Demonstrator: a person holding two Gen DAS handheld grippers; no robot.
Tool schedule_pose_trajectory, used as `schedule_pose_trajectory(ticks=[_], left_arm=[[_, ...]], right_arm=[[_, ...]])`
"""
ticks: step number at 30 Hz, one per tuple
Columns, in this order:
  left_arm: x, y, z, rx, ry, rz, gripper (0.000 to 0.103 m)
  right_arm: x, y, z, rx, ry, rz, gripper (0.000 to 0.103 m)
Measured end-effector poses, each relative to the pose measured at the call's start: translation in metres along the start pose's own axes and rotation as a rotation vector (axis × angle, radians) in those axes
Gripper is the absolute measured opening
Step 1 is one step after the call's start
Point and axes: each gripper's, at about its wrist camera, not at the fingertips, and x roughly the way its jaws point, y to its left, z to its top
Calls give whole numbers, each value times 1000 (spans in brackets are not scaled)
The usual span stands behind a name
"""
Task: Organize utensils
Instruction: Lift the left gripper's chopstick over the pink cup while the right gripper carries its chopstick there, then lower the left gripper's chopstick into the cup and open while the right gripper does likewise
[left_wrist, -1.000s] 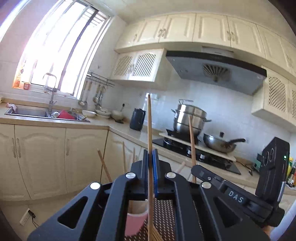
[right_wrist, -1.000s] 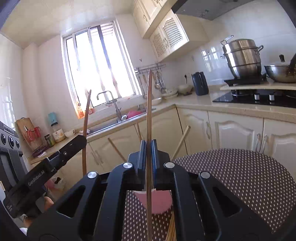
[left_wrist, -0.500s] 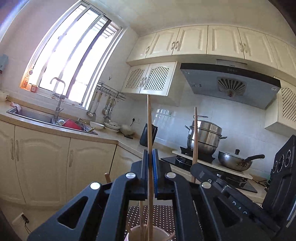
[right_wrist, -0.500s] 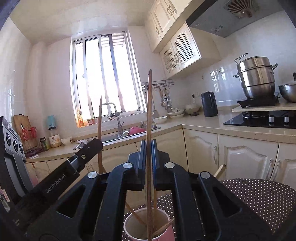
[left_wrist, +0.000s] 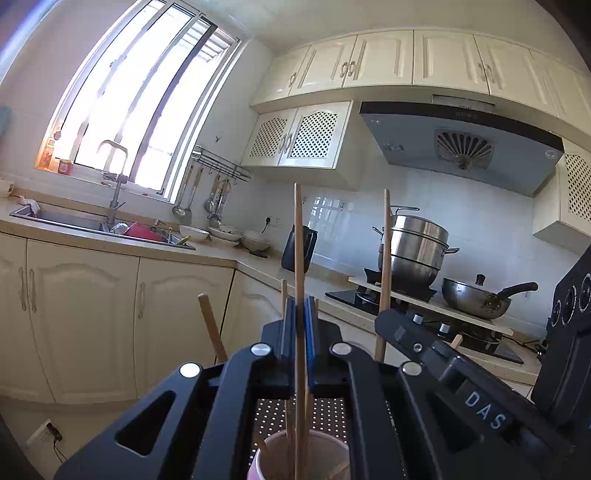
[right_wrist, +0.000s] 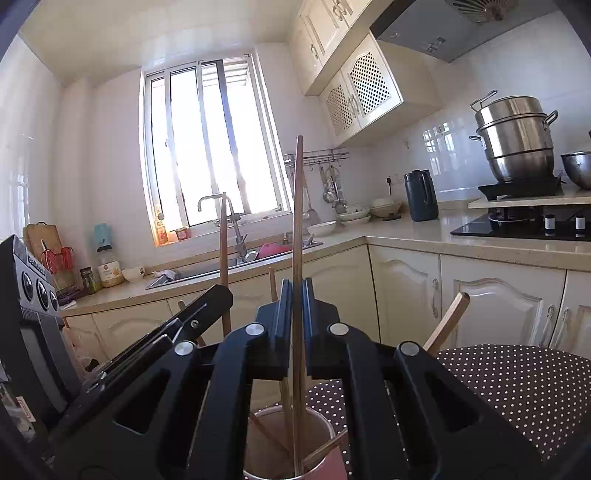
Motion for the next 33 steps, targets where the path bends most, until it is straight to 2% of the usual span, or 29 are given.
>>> schedule_pose_trajectory(ticks=[10, 20, 30, 31, 33], left_arm=[[-27, -3, -13, 29, 60, 2, 5], [-42, -6, -36, 61, 159, 3, 5], [-51, -3, -31, 56, 206, 13, 6], [-52, -4, -31, 60, 211, 13, 6], [-56, -5, -30, 69, 219, 13, 13]], right_arm=[[-30, 10, -11, -37, 43, -8, 6], [-38, 16, -40, -52, 145, -35, 6], [-47, 22, -44, -21, 179, -55, 7], [-49, 23, -43, -22, 182, -58, 7], [-52, 24, -41, -15, 185, -60, 7]])
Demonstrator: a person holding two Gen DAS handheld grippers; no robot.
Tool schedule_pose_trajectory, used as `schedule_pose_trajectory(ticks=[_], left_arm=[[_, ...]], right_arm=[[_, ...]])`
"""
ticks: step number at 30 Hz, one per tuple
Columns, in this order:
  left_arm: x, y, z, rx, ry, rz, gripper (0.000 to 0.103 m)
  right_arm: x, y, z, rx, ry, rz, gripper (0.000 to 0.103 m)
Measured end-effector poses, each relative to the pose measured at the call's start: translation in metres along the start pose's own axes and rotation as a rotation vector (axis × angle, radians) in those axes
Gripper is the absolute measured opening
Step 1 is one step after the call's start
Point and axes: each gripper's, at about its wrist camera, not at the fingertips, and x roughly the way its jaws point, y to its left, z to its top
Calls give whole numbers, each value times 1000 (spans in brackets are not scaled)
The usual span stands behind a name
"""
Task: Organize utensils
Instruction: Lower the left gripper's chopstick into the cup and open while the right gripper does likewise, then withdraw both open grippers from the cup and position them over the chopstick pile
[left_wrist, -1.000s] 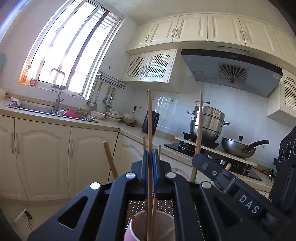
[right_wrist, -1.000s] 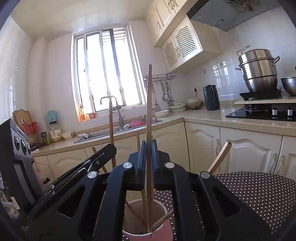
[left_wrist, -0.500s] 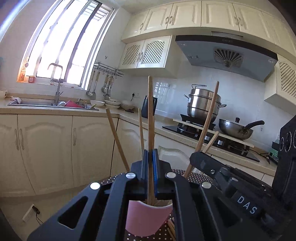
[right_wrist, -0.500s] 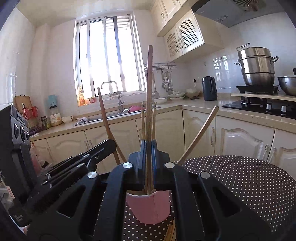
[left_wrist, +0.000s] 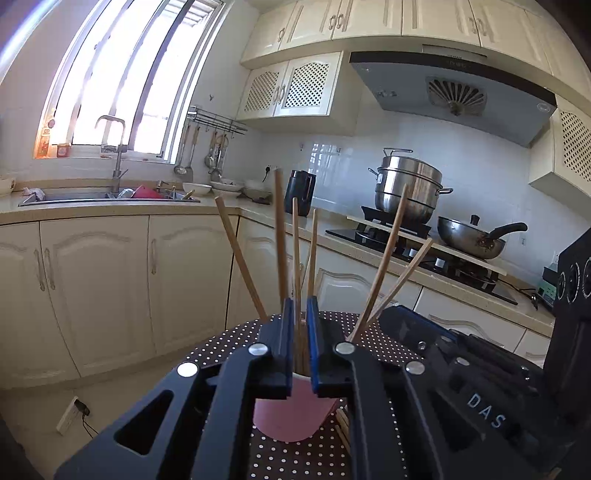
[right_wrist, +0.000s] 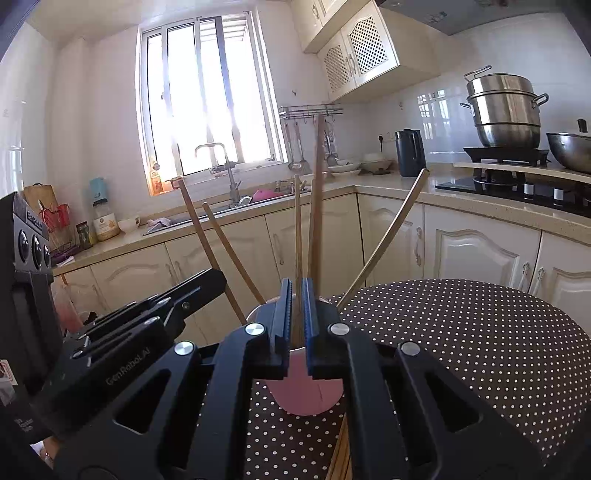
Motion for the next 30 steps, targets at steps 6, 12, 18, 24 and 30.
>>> schedule_pose_trajectory(ticks=[6, 12, 18, 24, 30], left_arm=[[-23, -8, 3, 40, -36, 27, 35], [-52, -23, 8, 81, -77, 42, 46], [-73, -42, 3, 116, -85, 52, 56], [-86, -69, -8, 159, -74, 52, 59], [-96, -85, -17, 166, -62, 38, 63]], right_arm=[[-21, 5, 4, 5, -16, -8, 7], [-54, 8, 5, 7, -45, -24, 7], [-87, 10, 2, -9, -69, -55, 9], [-118, 2, -2, -3, -94, -96, 25], [-143, -16, -9, 31, -115, -150, 49]])
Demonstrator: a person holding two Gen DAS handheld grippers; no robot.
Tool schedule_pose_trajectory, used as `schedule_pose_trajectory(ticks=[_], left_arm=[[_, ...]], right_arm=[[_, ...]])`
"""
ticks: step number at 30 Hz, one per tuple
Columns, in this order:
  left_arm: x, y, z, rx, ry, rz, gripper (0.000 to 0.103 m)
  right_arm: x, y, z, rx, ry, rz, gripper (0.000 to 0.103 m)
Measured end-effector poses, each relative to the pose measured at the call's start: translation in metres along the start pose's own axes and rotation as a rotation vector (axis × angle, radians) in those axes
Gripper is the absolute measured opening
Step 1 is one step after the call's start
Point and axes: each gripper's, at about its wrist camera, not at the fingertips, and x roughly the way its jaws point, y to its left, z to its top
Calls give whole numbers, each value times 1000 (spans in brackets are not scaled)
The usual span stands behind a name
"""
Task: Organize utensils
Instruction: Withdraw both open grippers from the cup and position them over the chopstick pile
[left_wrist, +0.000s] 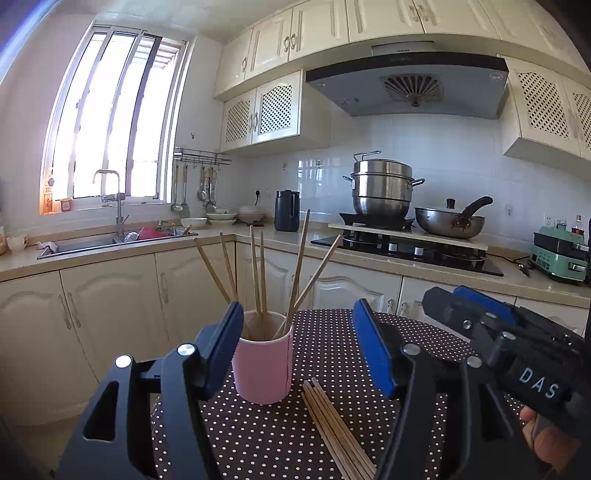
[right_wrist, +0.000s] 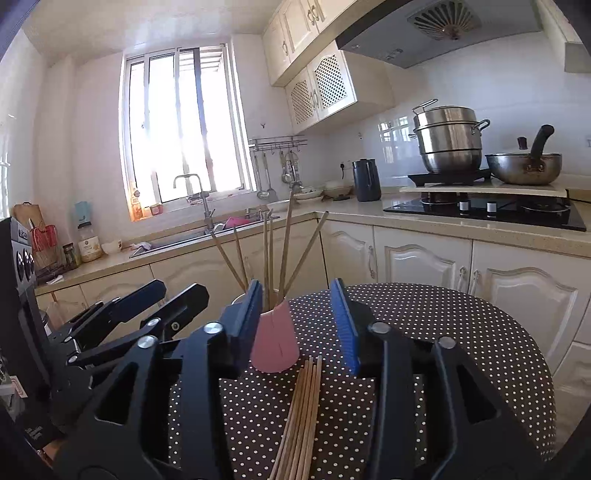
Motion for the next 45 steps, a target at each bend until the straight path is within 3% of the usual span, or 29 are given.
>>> schedule_pose_trajectory(ticks=[14, 19, 24, 32, 35, 45], left_arm=[[10, -24, -31, 54, 129, -27, 69], [34, -20, -48, 19, 274, -48, 69], [76, -10, -77, -42, 549, -76, 69], [103, 8, -107, -62, 733, -6, 69], [109, 8, -117, -51, 781, 6, 69], [117, -1, -122, 13, 793, 33, 70]], right_arm=[[-7, -33, -27, 24, 89, -59, 55], [4, -40, -41, 37, 162, -77, 57], [20, -44, -55, 69, 262, -80, 60], [42, -48, -73, 84, 384, -79, 60], [47, -48, -77, 90, 407, -76, 60], [58, -43, -86, 74, 452, -66, 60]])
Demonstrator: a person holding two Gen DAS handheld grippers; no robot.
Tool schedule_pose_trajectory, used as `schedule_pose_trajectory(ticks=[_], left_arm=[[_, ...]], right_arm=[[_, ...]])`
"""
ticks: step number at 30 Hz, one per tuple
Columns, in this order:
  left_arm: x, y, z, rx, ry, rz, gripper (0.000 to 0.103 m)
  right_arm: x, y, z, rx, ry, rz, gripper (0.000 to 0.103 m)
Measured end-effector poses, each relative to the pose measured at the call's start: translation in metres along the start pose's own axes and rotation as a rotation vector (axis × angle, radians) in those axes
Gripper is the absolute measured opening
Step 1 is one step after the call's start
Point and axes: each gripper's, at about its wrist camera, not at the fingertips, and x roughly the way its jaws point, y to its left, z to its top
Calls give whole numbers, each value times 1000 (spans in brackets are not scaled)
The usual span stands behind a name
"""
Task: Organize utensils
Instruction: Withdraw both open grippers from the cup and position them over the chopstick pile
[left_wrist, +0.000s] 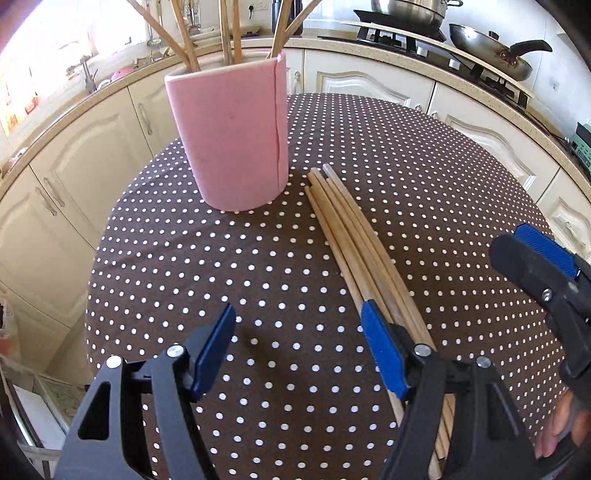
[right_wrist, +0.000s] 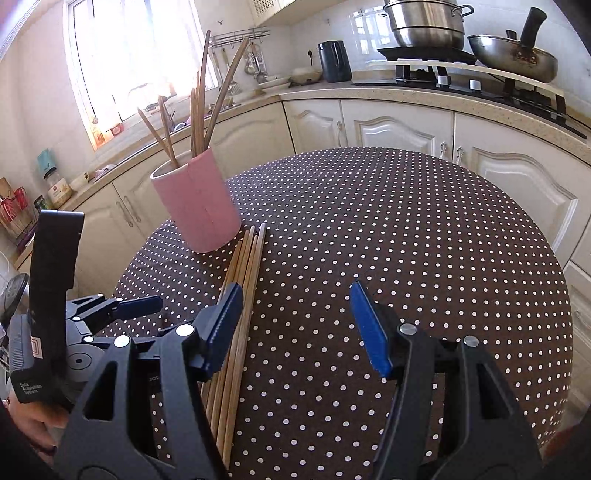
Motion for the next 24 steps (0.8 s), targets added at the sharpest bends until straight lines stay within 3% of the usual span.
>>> schedule_pose_trajectory(ticks=[9, 15, 22, 24], left_arm=[[7, -16, 6, 49, 29, 16, 70], [-11, -2, 5, 45, 27, -3, 69], [-24, 14, 13, 56, 27, -12, 46], [-27, 20, 14, 61, 30, -20, 43]], right_arm=[[5, 1, 1, -5, 35, 4, 61], [12, 2, 3, -27, 83, 0, 61], [32, 12, 9, -64, 200, 16, 60], [40, 15, 12, -61, 238, 32, 52]])
